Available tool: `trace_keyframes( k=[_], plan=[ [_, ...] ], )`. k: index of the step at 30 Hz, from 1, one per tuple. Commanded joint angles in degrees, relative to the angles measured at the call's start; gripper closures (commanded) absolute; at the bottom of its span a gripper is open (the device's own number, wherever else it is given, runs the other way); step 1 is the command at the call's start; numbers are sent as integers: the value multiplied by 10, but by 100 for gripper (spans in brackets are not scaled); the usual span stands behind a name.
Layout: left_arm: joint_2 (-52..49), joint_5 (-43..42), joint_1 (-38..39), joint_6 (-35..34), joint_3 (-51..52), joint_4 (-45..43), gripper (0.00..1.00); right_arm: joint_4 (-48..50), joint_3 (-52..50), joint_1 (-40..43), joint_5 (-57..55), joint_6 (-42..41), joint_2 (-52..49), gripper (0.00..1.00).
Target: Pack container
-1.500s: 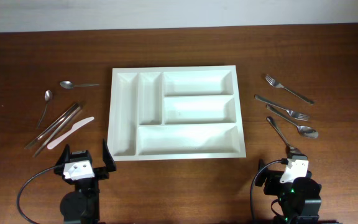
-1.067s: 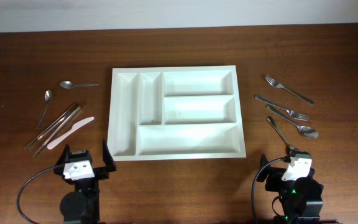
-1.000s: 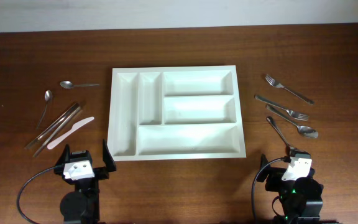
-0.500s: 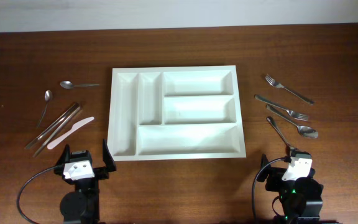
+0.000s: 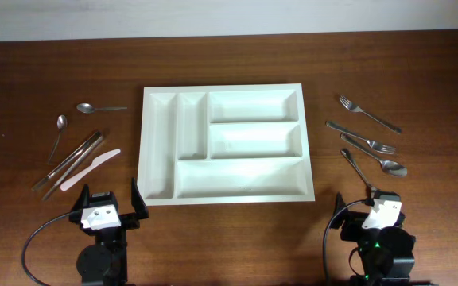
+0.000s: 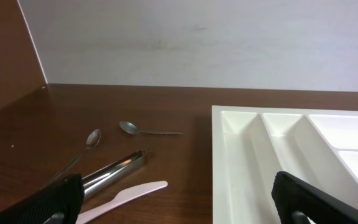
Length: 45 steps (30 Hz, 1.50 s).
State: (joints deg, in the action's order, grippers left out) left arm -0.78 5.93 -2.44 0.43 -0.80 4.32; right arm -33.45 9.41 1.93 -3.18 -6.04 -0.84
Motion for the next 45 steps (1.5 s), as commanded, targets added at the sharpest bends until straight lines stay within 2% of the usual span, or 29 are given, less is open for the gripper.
trace_keyframes(
  k=[1,11,14,18,25,30,34,40,45],
  plan=[
    [5,-6,-3,7,3,0,1,26,-2,0,-9,-3,7,1],
    [5,-6,-3,7,3,0,1,52,-2,0,0,-3,7,1],
    [5,-6,-3,7,3,0,1,60,-2,0,-1,-38,7,1],
    [5,-6,-3,7,3,0,1,62,-2,0,-1,-42,5,1],
    [5,-6,-3,7,3,0,1,61,39,0,-6,-92,-63,1],
    [5,-6,-3,7,3,0,1,62,140,0,-20,-95,-196,1],
    [5,-6,-3,7,3,0,1,40,272,0,-20,-92,-347,1],
    [5,-6,-3,7,3,0,1,-111,529,0,-20,-92,-586,1],
    [5,-6,-3,7,3,0,1,-236,699,1,-20,-73,-737,1]
  ],
)
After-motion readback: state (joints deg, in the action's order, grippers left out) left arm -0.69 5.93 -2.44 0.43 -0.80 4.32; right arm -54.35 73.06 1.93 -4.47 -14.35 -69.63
